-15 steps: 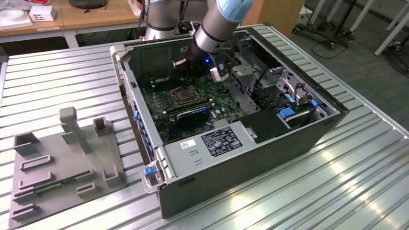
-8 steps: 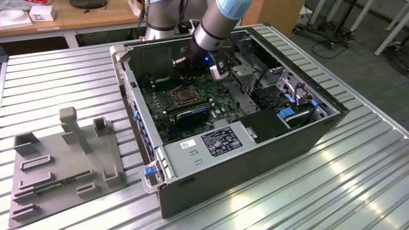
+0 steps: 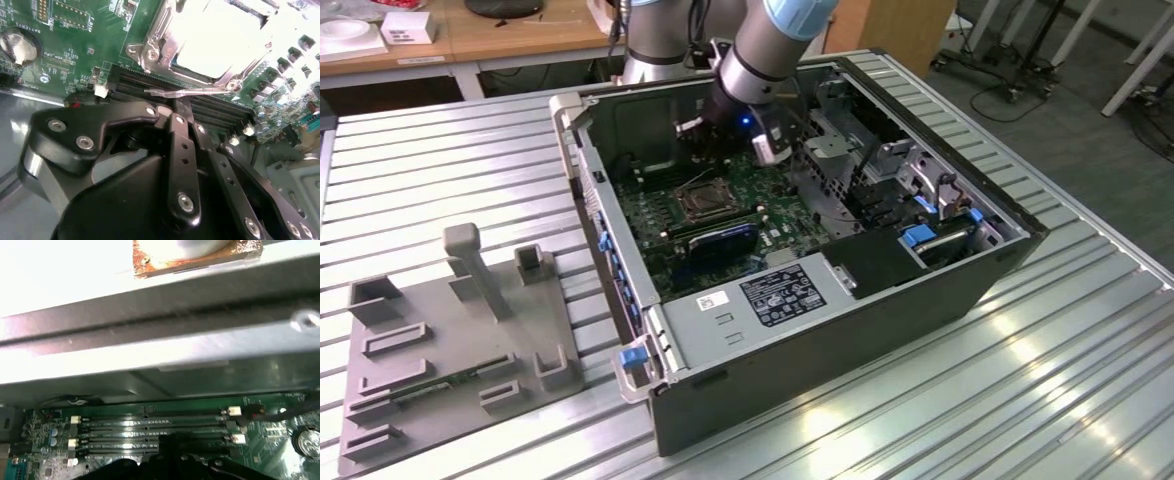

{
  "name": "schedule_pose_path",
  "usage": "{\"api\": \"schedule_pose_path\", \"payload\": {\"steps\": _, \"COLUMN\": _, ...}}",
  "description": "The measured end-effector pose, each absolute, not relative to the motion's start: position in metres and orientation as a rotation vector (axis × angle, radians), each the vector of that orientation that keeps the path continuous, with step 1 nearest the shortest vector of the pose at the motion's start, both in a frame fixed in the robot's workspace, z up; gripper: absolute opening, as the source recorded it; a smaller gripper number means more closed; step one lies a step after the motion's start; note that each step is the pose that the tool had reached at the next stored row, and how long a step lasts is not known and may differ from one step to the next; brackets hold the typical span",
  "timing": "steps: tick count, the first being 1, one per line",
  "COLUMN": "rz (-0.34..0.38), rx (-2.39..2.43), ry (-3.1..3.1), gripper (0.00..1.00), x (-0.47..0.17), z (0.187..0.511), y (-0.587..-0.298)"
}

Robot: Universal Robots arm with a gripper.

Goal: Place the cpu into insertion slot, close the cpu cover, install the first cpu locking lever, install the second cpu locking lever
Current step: 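Install the first cpu locking lever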

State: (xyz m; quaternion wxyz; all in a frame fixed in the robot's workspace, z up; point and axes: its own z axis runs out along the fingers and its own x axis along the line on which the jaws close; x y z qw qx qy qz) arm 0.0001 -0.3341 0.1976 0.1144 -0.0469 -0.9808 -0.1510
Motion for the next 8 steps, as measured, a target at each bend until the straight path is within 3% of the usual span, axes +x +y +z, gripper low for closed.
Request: {"api": "schedule_pose_path", "payload": {"steps": 8, "rz": -0.444, "rx": -0.136, "ry": -2.884, "gripper": 0.11, "x": -0.0027, "z": 0.2015, "y": -0.3325}}
